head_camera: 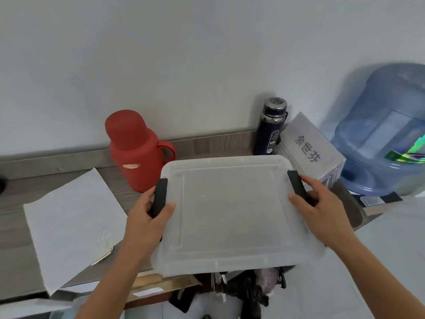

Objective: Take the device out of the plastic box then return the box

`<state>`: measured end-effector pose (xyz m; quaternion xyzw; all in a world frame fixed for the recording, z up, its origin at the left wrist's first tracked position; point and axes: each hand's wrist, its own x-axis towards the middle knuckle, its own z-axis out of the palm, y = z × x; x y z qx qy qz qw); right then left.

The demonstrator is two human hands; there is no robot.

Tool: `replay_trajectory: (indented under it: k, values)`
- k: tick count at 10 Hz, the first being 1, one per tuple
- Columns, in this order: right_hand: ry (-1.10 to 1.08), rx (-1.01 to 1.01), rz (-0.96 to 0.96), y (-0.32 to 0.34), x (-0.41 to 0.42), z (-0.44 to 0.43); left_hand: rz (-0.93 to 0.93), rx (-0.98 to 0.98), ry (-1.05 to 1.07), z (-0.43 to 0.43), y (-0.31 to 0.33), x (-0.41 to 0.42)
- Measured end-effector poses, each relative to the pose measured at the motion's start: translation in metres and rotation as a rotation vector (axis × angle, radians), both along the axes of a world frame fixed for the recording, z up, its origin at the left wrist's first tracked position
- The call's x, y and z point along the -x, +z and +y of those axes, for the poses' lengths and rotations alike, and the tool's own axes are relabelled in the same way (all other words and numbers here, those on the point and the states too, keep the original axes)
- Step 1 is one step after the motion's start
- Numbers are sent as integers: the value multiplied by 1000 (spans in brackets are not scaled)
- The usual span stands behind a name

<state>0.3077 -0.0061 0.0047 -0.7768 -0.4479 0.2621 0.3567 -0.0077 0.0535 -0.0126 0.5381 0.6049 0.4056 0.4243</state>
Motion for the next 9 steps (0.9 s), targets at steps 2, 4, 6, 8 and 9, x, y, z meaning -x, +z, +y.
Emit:
replay_trajectory:
  k: [2,4,6,8,9]
  values:
    - [120,29,43,-8,-12,58,40,73,79,36,-11,-6]
    - [176,3,165,-20,-27,92,21,72,165,55,-14,-16]
    - [181,-37,302,-30,-32,104,-73,102,161,60,-15,-20]
    - [253,54,94,-21,-32,105,-185,172,191,64,-13,-16]
    - [224,-20,-99,-3,-38,110,-157,261,290,55,-11,-3]
